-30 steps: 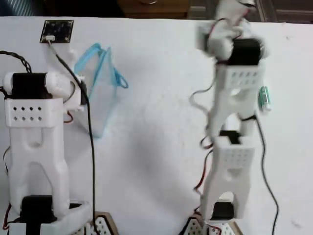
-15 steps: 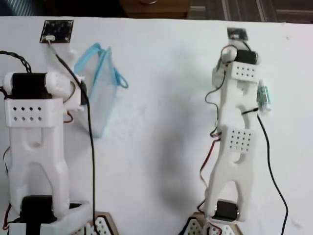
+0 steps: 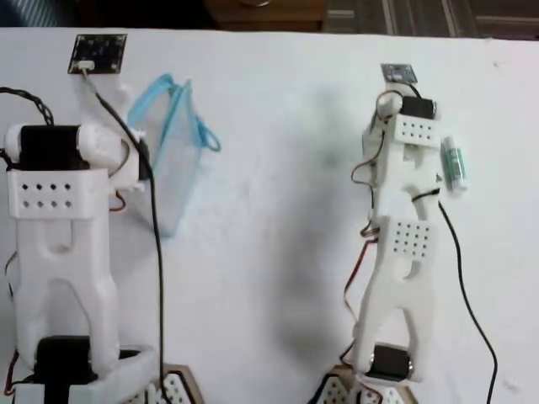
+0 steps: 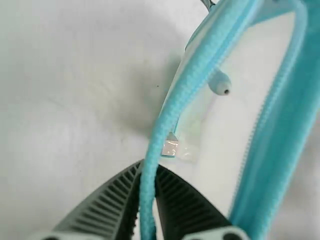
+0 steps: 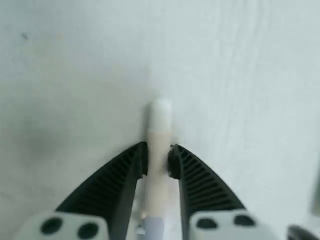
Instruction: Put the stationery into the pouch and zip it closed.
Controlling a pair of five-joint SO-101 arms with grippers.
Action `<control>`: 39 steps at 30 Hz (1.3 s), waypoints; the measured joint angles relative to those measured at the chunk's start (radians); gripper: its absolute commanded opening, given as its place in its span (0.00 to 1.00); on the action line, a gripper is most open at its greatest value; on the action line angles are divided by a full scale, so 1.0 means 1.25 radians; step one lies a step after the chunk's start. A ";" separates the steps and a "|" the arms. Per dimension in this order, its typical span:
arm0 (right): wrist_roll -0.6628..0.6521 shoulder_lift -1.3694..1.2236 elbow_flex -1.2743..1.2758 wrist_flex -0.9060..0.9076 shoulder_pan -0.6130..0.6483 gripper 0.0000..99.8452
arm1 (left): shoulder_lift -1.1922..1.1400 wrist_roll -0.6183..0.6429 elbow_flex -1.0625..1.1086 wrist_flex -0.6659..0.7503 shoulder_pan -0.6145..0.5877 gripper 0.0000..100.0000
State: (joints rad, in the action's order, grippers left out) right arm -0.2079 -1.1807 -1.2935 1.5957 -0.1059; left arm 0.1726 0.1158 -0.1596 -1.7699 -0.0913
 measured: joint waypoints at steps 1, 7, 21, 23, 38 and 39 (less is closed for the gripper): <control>-0.001 0.000 -0.018 0.000 0.000 0.02 | 0.000 0.000 0.000 0.000 0.000 0.02; -0.001 0.000 -0.204 0.081 0.000 0.02 | 0.000 0.000 0.000 0.000 0.000 0.02; 0.243 0.347 -0.258 0.122 0.088 0.02 | 0.000 -0.004 0.000 -0.004 -0.029 0.02; 0.300 0.431 -0.271 0.119 0.142 0.02 | 0.000 -0.007 0.000 -0.004 -0.029 0.02; 0.455 0.723 -0.285 -0.147 0.560 0.02 | 0.000 -0.007 0.000 -0.005 -0.032 0.02; 0.455 0.709 -0.285 -0.171 0.568 0.02 | 0.000 -0.007 0.000 -0.005 -0.032 0.02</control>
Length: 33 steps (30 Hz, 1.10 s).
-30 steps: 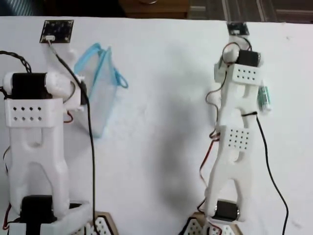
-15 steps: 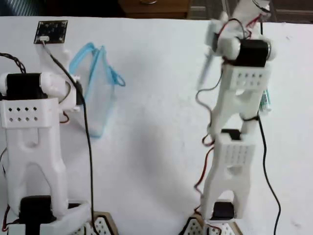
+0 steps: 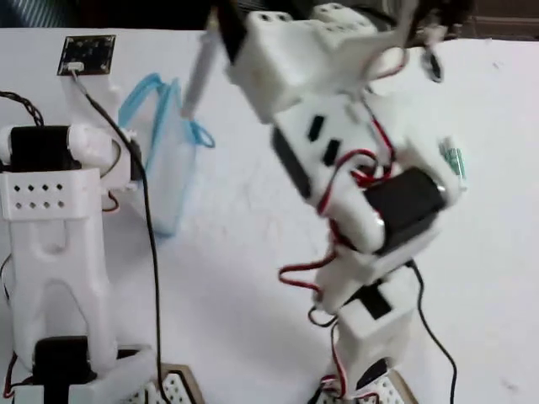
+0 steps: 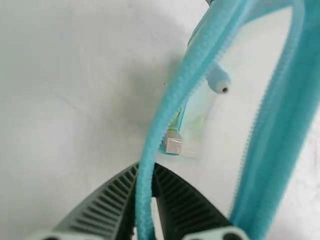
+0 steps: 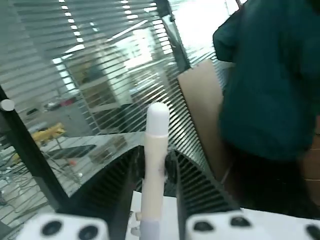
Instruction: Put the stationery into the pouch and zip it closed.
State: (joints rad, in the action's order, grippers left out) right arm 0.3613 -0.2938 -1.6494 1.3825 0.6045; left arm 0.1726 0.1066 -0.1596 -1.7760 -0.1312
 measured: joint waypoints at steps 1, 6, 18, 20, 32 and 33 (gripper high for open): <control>0.000 -0.017 0.000 -0.022 0.009 0.02 | 0.000 0.000 0.000 0.000 0.000 0.02; 0.001 -0.119 0.000 -0.119 0.039 0.02 | 0.000 0.000 0.000 0.000 0.000 0.02; 0.001 -0.333 0.001 -0.195 0.042 0.02 | 0.000 0.000 0.000 0.000 0.000 0.02; 0.001 -0.335 0.001 -0.196 0.036 0.02 | 0.000 0.000 0.000 0.000 0.000 0.02; -0.032 -0.335 0.001 -0.071 0.033 0.02 | 0.000 0.000 0.000 0.000 0.000 0.02; -0.032 -0.335 0.001 -0.065 0.034 0.02 | 0.000 0.000 0.000 0.000 0.000 0.02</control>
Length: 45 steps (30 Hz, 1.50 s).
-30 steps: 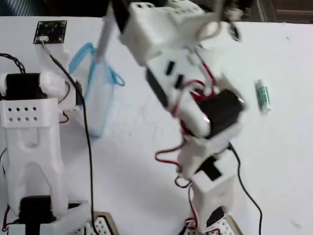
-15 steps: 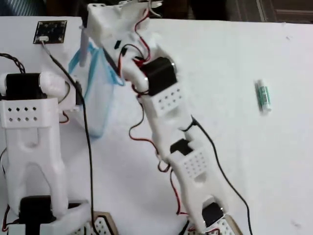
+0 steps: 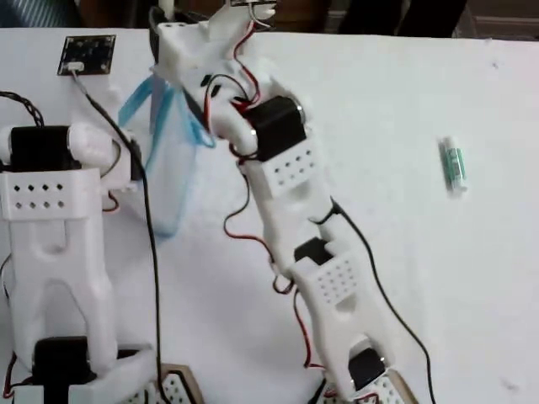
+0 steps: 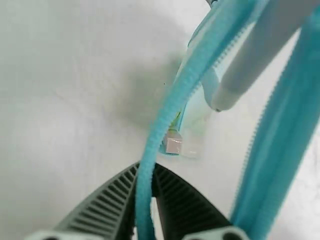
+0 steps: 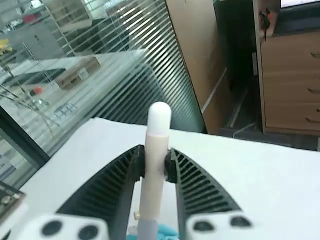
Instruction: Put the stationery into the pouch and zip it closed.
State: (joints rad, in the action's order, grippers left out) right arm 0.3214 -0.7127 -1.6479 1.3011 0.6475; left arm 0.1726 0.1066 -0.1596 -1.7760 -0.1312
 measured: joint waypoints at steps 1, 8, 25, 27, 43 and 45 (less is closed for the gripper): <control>0.000 0.000 0.000 0.007 0.002 0.03 | 0.000 0.000 0.000 0.000 0.000 0.02; -0.015 0.000 0.000 0.060 0.036 0.27 | 0.000 0.000 0.000 0.000 0.000 0.02; -0.015 0.041 0.000 0.077 0.044 0.26 | 0.000 0.000 0.000 0.000 0.000 0.02; -0.015 0.041 0.000 0.076 0.018 0.26 | 0.000 0.000 0.000 0.000 0.000 0.02; -0.015 -0.207 0.065 0.015 -0.212 0.25 | 0.000 0.000 0.000 0.000 -0.020 0.02; -0.015 -0.261 0.065 0.004 -0.209 0.25 | 0.000 0.000 0.000 -0.001 -0.050 0.02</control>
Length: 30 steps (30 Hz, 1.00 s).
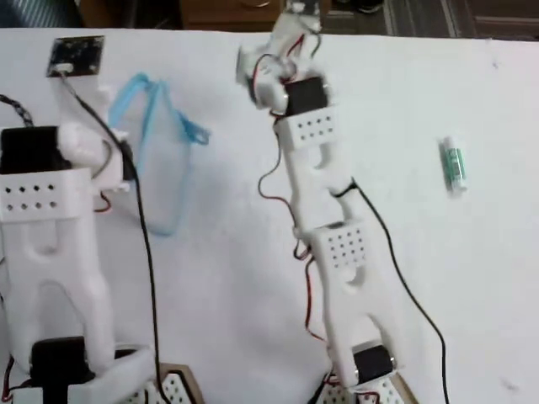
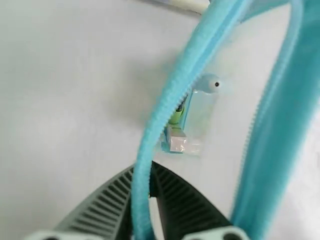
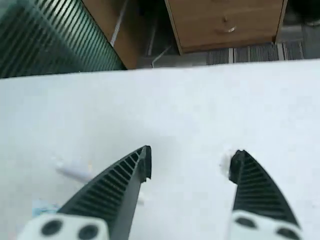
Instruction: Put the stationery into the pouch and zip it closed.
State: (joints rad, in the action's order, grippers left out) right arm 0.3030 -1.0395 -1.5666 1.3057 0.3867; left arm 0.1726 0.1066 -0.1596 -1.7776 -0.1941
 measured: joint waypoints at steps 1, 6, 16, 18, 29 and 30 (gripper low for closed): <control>0.000 -0.026 0.000 -0.006 0.001 0.25 | 0.000 0.000 0.001 0.000 -0.017 0.02; 0.036 -0.117 0.000 -0.060 0.025 0.25 | 0.000 0.000 0.001 -0.001 -0.091 0.02; 0.345 -0.153 0.001 -0.139 0.130 0.26 | -0.032 0.000 -0.065 -0.009 -0.146 0.02; 0.428 -0.153 0.004 -0.139 0.144 0.26 | -0.032 0.000 -0.065 -0.009 -0.152 0.02; 0.686 -0.153 0.129 -0.196 0.166 0.25 | -0.033 0.000 -0.066 -0.009 -0.152 0.02; 0.696 -0.153 0.155 -0.218 0.166 0.25 | -0.033 0.004 -0.066 -0.009 -0.152 0.02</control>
State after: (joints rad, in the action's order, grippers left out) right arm 1.1730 -1.2313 -1.3732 1.0326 0.5938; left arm 0.1312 0.1112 -0.2424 -1.7883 -0.3844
